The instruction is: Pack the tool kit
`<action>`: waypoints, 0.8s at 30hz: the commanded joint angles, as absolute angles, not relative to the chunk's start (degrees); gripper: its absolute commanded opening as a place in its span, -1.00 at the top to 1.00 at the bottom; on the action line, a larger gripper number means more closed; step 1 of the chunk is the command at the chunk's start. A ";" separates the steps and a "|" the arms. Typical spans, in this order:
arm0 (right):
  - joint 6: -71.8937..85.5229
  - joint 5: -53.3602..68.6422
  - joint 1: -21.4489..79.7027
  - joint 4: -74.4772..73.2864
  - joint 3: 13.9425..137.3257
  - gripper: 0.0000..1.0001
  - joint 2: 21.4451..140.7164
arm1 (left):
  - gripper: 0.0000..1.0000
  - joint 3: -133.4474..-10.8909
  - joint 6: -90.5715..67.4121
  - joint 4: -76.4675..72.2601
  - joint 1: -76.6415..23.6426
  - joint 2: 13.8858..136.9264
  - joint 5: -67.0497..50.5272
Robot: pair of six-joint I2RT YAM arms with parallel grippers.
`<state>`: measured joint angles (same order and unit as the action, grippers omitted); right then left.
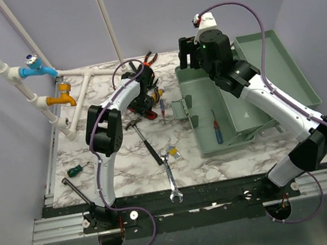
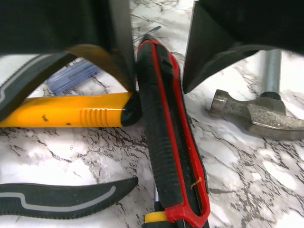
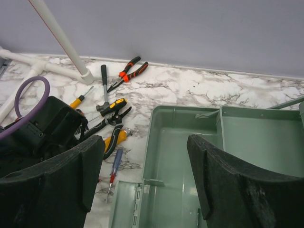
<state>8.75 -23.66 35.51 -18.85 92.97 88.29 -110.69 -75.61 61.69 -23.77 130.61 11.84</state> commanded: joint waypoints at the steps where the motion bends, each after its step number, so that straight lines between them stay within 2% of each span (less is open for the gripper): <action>1: 9.54 -22.10 35.07 -16.35 91.74 -0.58 85.54 | 0.29 -101.74 -77.54 60.99 -24.32 126.02 11.17; 7: 9.98 -21.04 34.85 -16.35 91.75 -0.59 85.60 | 0.43 -94.82 -76.64 56.97 -24.43 119.30 12.46; 8: 9.94 -20.92 34.87 -16.35 91.80 -0.59 85.74 | 0.56 -94.63 -76.10 56.94 -24.56 118.18 12.98; 10: 10.02 -21.04 34.89 -16.57 91.87 -0.59 85.87 | 1.00 -93.85 -75.71 56.63 -24.69 115.47 13.81; 20: 10.03 -21.82 34.84 -17.38 92.28 -0.59 84.80 | 1.00 -91.82 -71.19 56.02 -26.75 102.81 16.09; 24: 11.22 -24.52 34.80 -19.78 93.80 -0.59 84.71 | 1.00 -90.15 -62.56 48.82 -30.96 96.68 14.77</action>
<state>9.69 -22.06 35.14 -17.76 92.40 86.54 -91.81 -71.55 55.07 -26.96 103.15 14.48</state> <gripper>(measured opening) 0.794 0.144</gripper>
